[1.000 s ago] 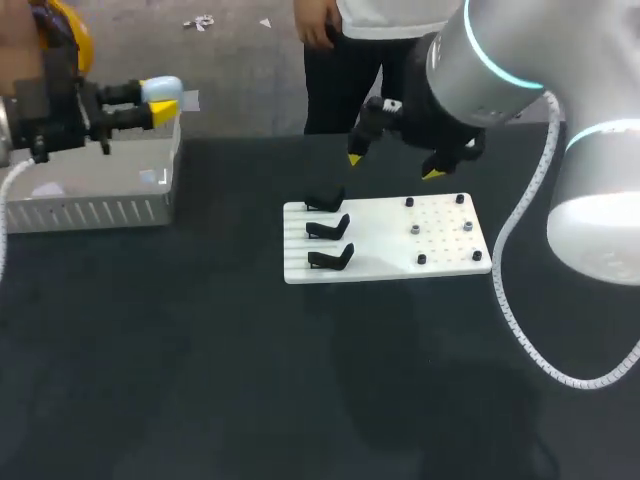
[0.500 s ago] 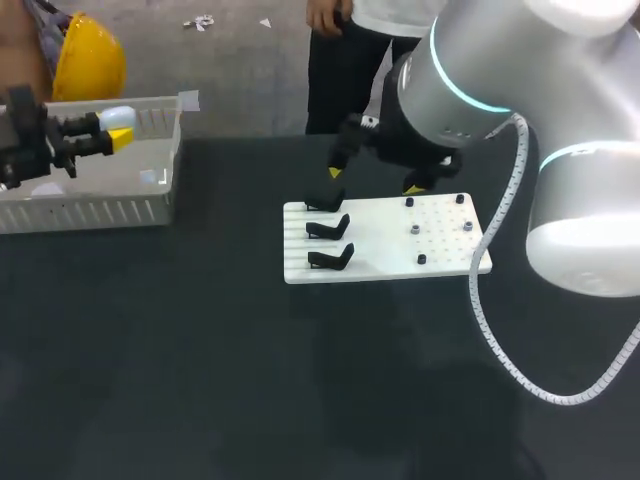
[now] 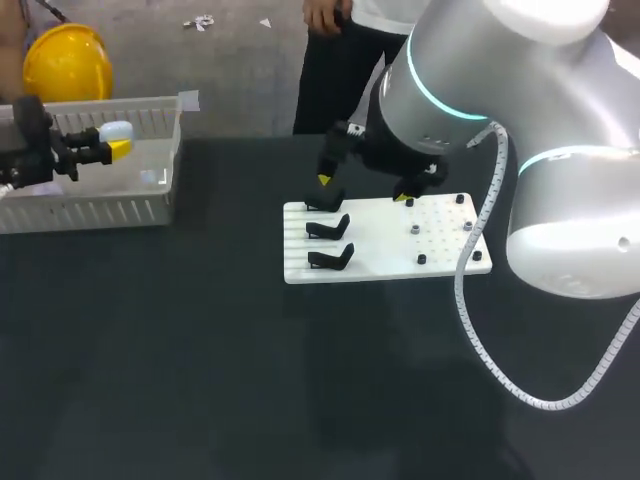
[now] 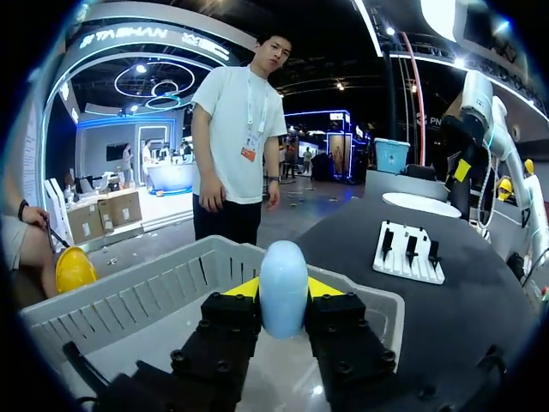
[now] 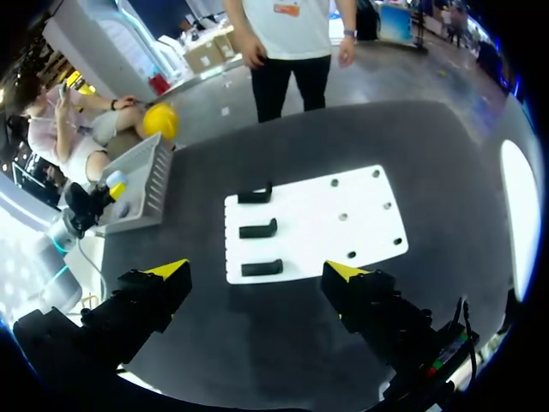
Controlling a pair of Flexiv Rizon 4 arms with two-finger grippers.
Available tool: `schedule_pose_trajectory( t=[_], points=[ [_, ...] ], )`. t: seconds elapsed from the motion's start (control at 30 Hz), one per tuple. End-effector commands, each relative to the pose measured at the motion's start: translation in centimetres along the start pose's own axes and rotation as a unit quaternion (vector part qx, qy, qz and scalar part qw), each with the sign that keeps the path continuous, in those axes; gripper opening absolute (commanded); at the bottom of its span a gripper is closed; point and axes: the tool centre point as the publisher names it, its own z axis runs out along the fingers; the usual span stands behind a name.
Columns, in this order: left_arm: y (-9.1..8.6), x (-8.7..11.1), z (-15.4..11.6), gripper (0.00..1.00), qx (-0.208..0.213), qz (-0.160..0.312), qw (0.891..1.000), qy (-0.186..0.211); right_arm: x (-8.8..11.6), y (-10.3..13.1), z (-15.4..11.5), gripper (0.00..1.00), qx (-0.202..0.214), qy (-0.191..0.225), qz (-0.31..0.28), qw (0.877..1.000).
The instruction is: Pick up each earbud case from the left stands, insert the matching earbuds, close the lid, and place the case in the box.
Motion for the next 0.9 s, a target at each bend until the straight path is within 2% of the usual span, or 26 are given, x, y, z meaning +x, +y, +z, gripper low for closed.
schedule_pose_trajectory(
  t=[0.03, 0.07, 0.1, 0.17, 0.23, 0.27, 0.3, 0.33, 0.53, 0.77, 0.9],
  points=[
    [1.1, 0.9, 0.5, 0.25, 0.006, -0.011, 1.000, -0.001, -0.1, 0.2, 0.1, 1.00, 0.004, 0.000, 0.001, 1.000],
    [1.3, 1.0, 0.6, 0.38, 0.006, -0.010, 1.000, 0.001, -0.1, 0.1, 0.1, 1.00, 0.004, 0.000, 0.001, 1.000],
    [1.3, 1.0, 0.6, 0.46, 0.007, -0.012, 1.000, 0.002, -0.1, 0.1, 0.1, 1.00, 0.005, 0.000, 0.001, 1.000],
    [1.3, 0.9, 0.5, 0.50, 0.007, -0.011, 1.000, 0.002, -0.1, 0.0, 0.2, 1.00, 0.006, -0.001, 0.001, 1.000],
    [1.3, 0.9, 0.5, 0.65, 0.006, -0.011, 1.000, 0.000, -0.2, 0.1, 0.1, 1.00, 0.006, -0.002, 0.000, 1.000],
    [1.2, 0.8, 0.5, 0.75, 0.006, -0.011, 1.000, 0.000, -0.2, 0.1, 0.1, 1.00, 0.006, -0.003, 0.000, 1.000],
    [1.1, 0.7, 0.4, 0.91, 0.006, -0.010, 1.000, 0.000, -0.2, 0.0, 0.1, 1.00, 0.006, -0.003, 0.000, 1.000],
    [1.0, 0.6, 0.4, 1.00, 0.006, -0.010, 1.000, -0.001, -0.2, 0.0, 0.1, 1.00, 0.005, -0.003, -0.001, 1.000],
    [-1.1, -0.9, -0.3, 1.00, 0.005, 0.006, 1.000, -0.007, 0.0, 0.0, -0.1, 1.00, -0.003, -0.006, -0.014, 1.000],
    [-6.0, -2.9, -0.8, 1.00, 0.015, 0.020, 1.000, -0.013, 0.0, -0.4, -1.0, 1.00, -0.034, -0.017, -0.042, 0.998],
    [-9.0, -3.6, -0.9, 1.00, 0.019, 0.022, 0.999, -0.012, 0.2, -0.7, -1.3, 1.00, -0.047, -0.008, -0.054, 0.997]
  ],
)
